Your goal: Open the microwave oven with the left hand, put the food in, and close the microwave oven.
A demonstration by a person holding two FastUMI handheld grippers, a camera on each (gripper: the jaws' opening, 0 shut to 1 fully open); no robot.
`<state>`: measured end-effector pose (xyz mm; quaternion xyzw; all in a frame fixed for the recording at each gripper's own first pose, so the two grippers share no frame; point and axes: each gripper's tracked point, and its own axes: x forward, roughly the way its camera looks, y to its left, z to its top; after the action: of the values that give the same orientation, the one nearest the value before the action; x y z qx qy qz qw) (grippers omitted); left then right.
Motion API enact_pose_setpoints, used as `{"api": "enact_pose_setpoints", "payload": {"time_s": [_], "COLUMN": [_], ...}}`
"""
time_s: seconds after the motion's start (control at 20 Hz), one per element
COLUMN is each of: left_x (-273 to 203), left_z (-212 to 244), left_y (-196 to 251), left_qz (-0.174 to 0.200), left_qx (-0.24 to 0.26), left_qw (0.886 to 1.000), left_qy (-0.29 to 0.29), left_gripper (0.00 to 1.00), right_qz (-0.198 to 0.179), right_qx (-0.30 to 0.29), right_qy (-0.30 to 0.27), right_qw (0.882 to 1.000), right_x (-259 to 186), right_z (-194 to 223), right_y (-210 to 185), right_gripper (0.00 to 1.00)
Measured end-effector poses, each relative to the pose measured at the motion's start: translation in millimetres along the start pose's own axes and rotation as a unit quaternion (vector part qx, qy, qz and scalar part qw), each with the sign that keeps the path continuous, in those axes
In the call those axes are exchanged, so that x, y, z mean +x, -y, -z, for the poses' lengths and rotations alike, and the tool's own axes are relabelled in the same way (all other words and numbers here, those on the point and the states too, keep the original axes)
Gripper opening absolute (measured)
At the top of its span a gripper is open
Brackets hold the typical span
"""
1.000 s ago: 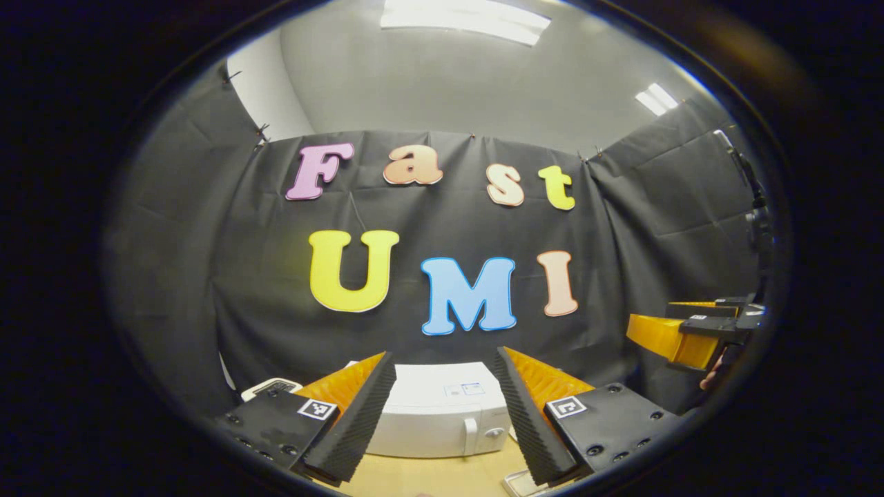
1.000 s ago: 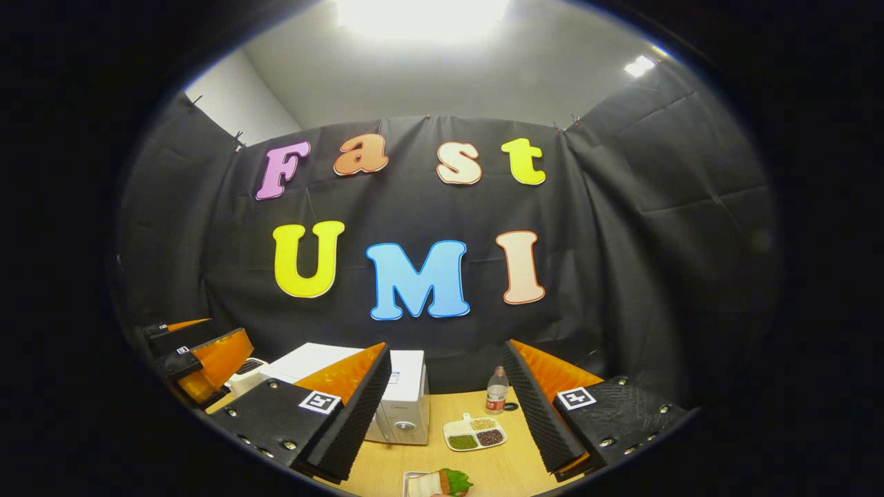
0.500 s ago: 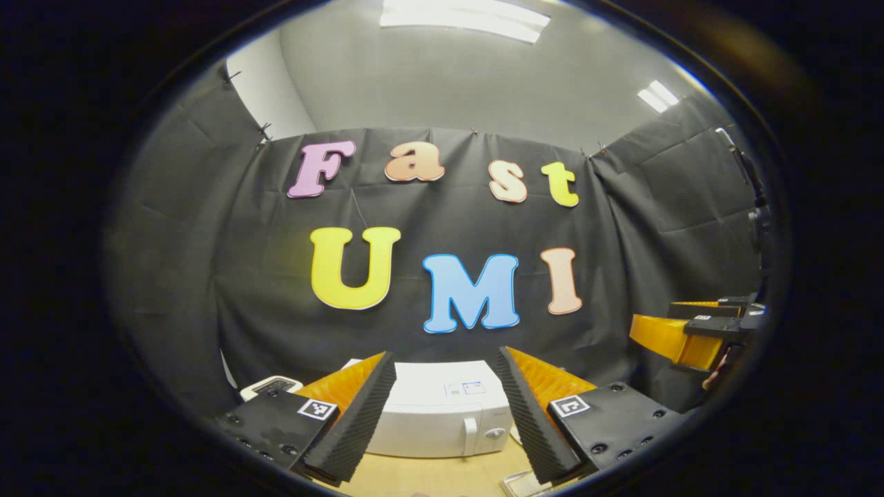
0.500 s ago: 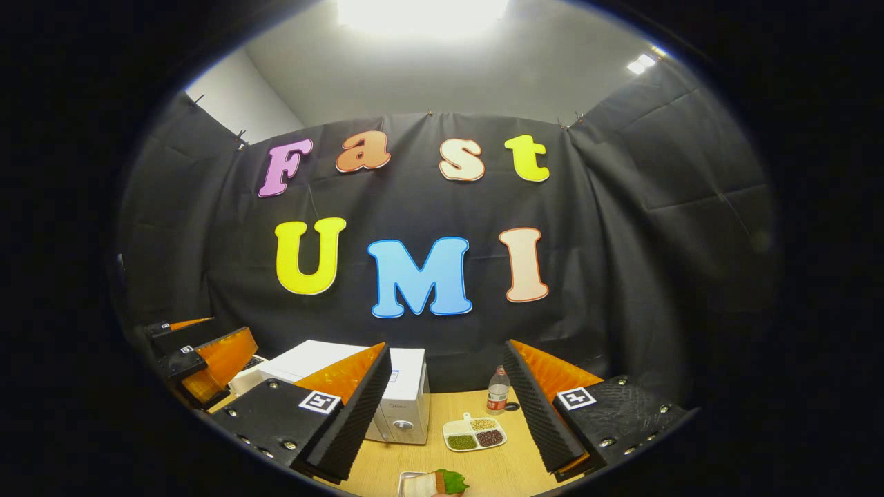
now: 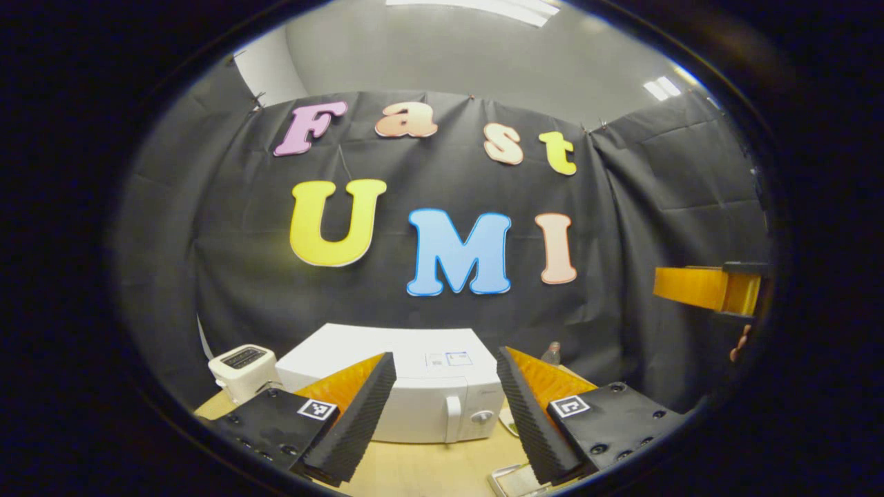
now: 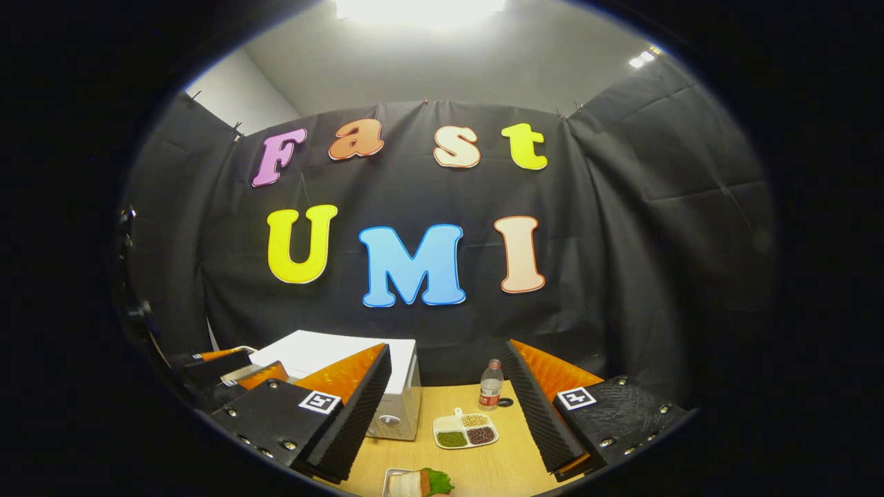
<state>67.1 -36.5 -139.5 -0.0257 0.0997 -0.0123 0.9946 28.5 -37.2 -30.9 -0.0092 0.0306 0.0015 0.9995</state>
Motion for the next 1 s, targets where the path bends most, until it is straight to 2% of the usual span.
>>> {"api": "enact_pose_setpoints", "payload": {"time_s": [0.05, 0.45, 0.5, 0.55, 0.7, 0.75, 1.0], "left_x": [10.6, 93.5, 100.9, 108.6, 130.3, 135.7, 145.0], "left_z": [14.2, 140.0, 152.3, 162.5, 186.1, 192.7, 207.1], "left_y": [2.2, 15.4, 15.3, 14.1, 13.7, 13.1, 20.0], "left_qz": [0.003, 0.012, 0.011, 0.009, 0.005, 0.003, 0.008], "left_qx": [0.001, 0.013, 0.011, 0.011, 0.006, 0.005, -0.006], "left_qw": [1.0, 0.994, 0.992, 0.991, 0.989, 0.988, 0.985], "left_qy": [-0.013, -0.112, -0.123, -0.133, -0.147, -0.153, -0.173], "left_gripper": [0.97, 0.85, 0.77, 0.65, 0.53, 0.57, 0.56], "right_qz": [0.001, 0.007, 0.008, 0.009, 0.017, 0.019, 0.029], "right_qx": [-0.001, -0.011, -0.011, -0.013, -0.017, -0.017, -0.019], "right_qy": [-0.004, -0.057, -0.065, -0.073, -0.081, -0.082, -0.089], "right_qw": [1.0, 0.998, 0.998, 0.997, 0.996, 0.996, 0.995], "right_x": [1.9, 25.3, 29.2, 32.8, 41.3, 43.1, 44.5], "right_z": [3.6, 49.6, 56.4, 60.5, 66.3, 66.9, 73.1], "right_y": [2.5, 27.7, 30.7, 34.0, 43.6, 45.9, 54.9], "right_gripper": [0.98, 0.98, 0.98, 0.98, 0.98, 0.98, 0.98]}}
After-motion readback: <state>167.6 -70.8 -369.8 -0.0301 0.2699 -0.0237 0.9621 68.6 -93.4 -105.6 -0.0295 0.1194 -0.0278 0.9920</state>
